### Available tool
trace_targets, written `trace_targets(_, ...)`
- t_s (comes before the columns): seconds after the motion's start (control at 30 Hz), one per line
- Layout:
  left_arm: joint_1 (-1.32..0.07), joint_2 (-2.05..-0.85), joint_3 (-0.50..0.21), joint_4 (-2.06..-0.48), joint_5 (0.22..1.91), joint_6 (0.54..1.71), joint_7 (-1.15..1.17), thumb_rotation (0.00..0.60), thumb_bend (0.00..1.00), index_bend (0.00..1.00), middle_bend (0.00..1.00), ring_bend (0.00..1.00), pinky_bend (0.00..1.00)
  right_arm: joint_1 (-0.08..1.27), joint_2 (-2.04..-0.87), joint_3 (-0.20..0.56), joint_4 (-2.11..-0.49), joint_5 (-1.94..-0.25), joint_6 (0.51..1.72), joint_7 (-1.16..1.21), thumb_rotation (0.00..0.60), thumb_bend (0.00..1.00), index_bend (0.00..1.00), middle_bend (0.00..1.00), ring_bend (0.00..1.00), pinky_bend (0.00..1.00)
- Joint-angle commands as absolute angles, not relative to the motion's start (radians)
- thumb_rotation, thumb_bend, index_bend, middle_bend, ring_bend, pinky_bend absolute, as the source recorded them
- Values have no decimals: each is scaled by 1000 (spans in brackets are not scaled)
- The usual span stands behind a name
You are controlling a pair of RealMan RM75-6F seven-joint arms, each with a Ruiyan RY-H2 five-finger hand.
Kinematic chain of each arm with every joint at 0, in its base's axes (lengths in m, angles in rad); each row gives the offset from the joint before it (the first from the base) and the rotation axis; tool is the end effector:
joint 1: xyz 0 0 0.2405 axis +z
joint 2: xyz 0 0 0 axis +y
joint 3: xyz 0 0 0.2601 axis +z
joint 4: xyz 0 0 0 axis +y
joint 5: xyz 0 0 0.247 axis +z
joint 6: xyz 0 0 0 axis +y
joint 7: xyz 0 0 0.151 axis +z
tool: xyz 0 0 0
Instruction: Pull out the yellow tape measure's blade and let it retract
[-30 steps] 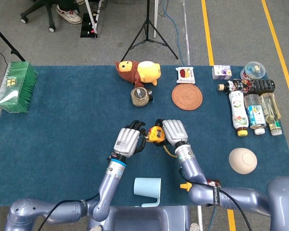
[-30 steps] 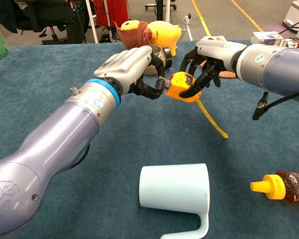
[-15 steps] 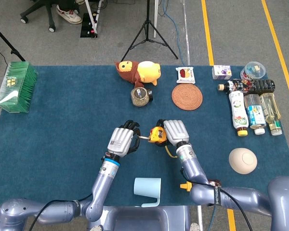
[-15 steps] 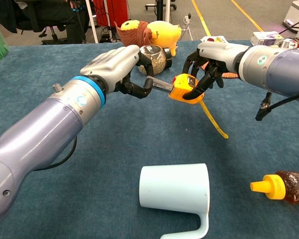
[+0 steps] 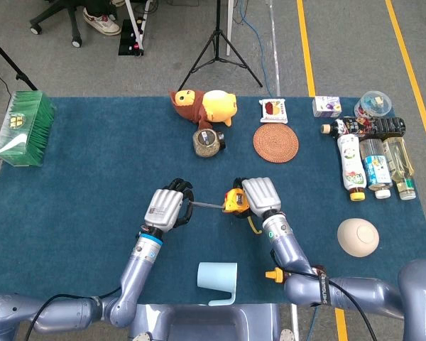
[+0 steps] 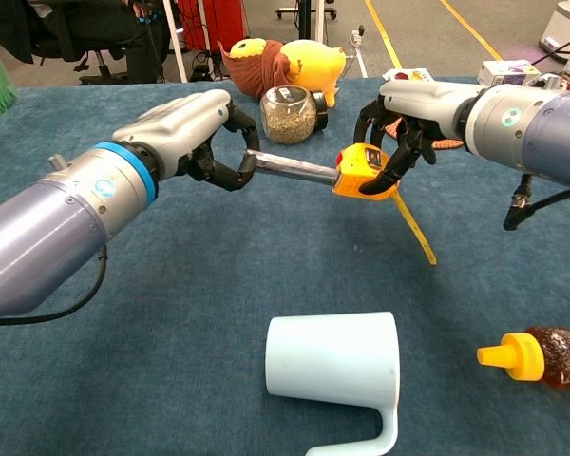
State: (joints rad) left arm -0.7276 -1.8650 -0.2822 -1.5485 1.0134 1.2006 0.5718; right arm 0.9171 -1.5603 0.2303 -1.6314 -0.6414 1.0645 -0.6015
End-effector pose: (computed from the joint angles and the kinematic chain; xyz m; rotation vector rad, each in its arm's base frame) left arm -0.0569 0.3161 -0.1023 -1.6742 -1.0769 -1.1190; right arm -0.0924 -0.3694 -0.0553 1.7598 -1.0832 0.8315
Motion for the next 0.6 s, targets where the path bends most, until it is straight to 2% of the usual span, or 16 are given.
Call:
trace_targets(0.03, -710, -1832, -273, -1577, 1010, 1197, 555, 600, 547, 565, 281, 161, 392, 915, -1550, 218, -1642, -657, 1066, -613, 515, 257, 596, 563, 631, 649)
trace_targets(0.6, -637, -1652, -214, -1720, 1053, 1204, 487, 598, 543, 565, 281, 161, 389, 890, -1508, 178, -1679, -718, 1081, -626, 514, 256, 598, 565, 635, 649)
